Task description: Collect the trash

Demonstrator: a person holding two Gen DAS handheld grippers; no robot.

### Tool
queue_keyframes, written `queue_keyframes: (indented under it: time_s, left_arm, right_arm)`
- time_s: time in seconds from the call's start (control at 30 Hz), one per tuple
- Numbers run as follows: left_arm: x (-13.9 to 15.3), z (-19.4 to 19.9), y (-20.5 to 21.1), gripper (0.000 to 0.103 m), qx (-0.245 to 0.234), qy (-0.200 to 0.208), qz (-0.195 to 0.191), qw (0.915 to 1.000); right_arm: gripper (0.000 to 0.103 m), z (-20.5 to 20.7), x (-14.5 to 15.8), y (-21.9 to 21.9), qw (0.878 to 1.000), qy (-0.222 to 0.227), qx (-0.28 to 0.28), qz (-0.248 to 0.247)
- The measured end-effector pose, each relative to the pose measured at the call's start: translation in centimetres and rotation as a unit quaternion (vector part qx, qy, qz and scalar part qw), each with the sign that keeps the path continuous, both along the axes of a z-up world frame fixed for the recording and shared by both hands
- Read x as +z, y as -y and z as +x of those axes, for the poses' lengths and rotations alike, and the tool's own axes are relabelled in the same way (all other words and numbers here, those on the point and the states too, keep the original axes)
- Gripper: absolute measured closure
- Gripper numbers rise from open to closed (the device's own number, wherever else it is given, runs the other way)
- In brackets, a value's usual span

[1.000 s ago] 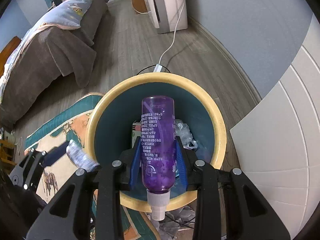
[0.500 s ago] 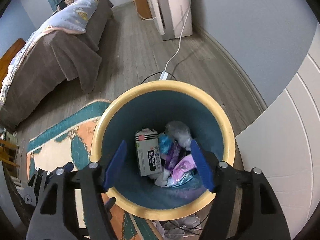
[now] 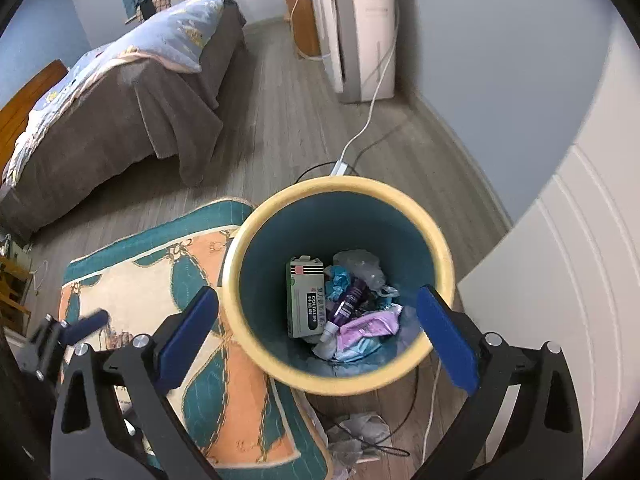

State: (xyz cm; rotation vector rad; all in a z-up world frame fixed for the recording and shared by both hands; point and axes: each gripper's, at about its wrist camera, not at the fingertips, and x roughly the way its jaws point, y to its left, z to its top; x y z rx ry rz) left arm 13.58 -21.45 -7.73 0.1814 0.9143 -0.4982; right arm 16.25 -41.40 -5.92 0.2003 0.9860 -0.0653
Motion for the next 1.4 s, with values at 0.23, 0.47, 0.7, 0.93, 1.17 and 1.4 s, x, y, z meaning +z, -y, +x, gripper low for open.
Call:
queue_keyframes:
  time_s: [0.23, 0.47, 0.7, 0.93, 1.17, 1.4]
  left_arm:
    - [5.4, -3.1, -1.9, 0.005, 0.029, 0.053, -0.003, 0.9982]
    - [7.2, -6.7, -2.2, 0.005, 0.049, 0.075, 0.013, 0.9959]
    - [8.7, -9.8, -3.1, 0.005, 0.054, 0.122, -0.012, 0.991]
    - [7.9, -9.2, -3.8, 0.005, 0.065, 0.136, -0.018, 0.9884]
    - [7.2, -8.8, -4.5, 0.005, 0.066, 0.129, -0.007, 0.9893]
    - [7.2, -9.1, -4.6, 0.005, 0.061, 0.131, -0.002, 0.9895]
  right_arm:
    - [0.006, -6.1, 3.5, -1.5, 0.999, 0.043, 0.0, -0.01]
    - [0.006, -10.0, 5.7, -1.5, 0.997, 0.079, -0.016, -0.017]
    - [0.006, -13.1, 7.4, -1.8, 0.993, 0.107, -0.031, -0.029]
    - [0.006, -14.3, 8.3, -4.7, 0.987, 0.129, -0.009, -0.092]
    - [0.006, -14.5, 8.7, -5.6, 0.984, 0.14, -0.003, -0.111]
    - [0.006, -14.5, 8.4, -5.7, 0.985, 0.134, -0.007, -0.108]
